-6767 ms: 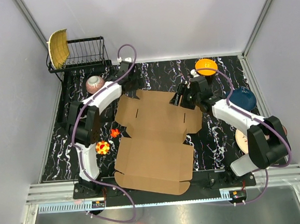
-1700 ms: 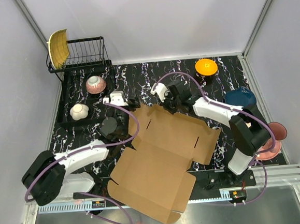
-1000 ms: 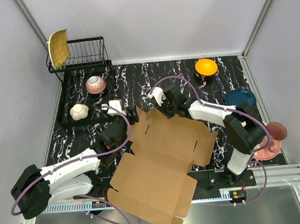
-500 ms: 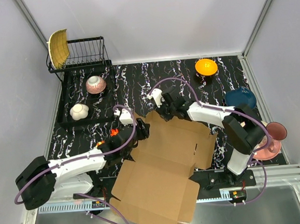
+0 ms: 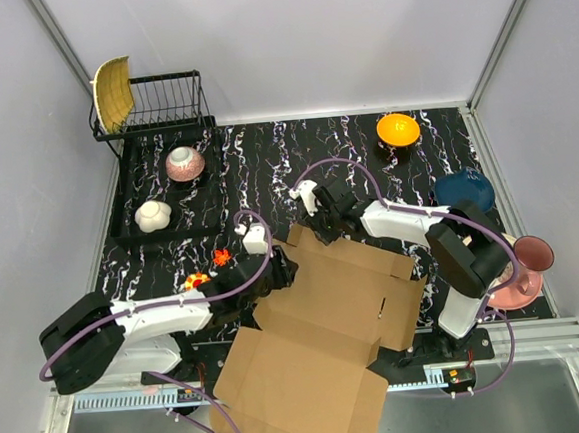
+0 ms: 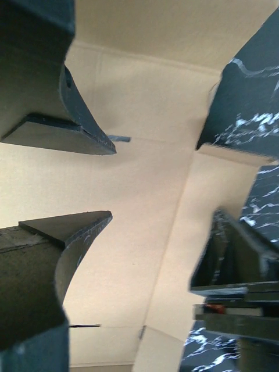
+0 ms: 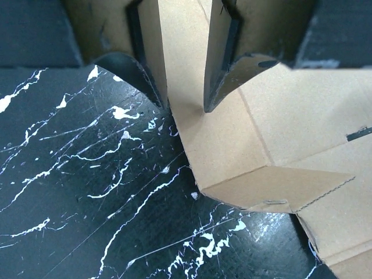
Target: Fold the paper box
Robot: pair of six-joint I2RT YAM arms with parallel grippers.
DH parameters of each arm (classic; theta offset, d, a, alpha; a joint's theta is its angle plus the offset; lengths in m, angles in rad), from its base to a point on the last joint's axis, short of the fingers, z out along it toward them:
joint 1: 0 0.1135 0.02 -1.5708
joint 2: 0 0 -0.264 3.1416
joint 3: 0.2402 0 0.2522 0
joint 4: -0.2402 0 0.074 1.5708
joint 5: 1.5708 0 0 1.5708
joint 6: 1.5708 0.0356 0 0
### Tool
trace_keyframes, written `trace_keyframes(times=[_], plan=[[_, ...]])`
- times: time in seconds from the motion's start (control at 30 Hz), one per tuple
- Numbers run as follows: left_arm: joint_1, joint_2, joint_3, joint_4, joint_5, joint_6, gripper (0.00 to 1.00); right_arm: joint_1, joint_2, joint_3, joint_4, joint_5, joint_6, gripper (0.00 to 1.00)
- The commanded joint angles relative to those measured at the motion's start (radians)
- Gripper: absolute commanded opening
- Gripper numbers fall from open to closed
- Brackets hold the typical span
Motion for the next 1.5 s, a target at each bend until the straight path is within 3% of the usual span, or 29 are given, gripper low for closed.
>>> trace_keyframes(times=[0.0, 0.2, 0.33, 0.53, 0.63, 0.9, 1.17, 1.47], plan=[[-0.027, -0.046, -0.033, 0.081, 0.132, -0.029, 0.47, 0.015, -0.053, -0.008, -0.014, -0.007, 0.013, 0.36], [-0.065, 0.010, 0.042, 0.029, 0.263, -0.017, 0.47, 0.013, -0.073, -0.006, -0.022, -0.002, 0.012, 0.37], [-0.108, 0.037, 0.056, -0.004, 0.243, -0.016, 0.47, 0.013, -0.081, -0.015, -0.024, -0.006, 0.012, 0.42], [-0.109, 0.245, 0.064, -0.002, 0.243, -0.064, 0.43, 0.013, -0.104, 0.003, -0.048, -0.077, 0.031, 0.45], [-0.109, 0.304, 0.050, 0.033, 0.244, -0.092, 0.42, 0.013, -0.127, 0.011, -0.060, -0.036, 0.038, 0.48], [-0.109, 0.367, -0.022, 0.196, 0.244, -0.119, 0.41, 0.001, -0.149, 0.035, -0.057, 0.046, 0.018, 0.77], [-0.109, 0.392, -0.037, 0.211, 0.198, -0.104, 0.40, -0.135, -0.074, 0.058, -0.011, -0.131, 0.005, 0.80], [-0.109, 0.349, -0.072, 0.183, 0.160, -0.107, 0.40, -0.284, 0.019, 0.061, 0.042, -0.572, 0.102, 0.80]])
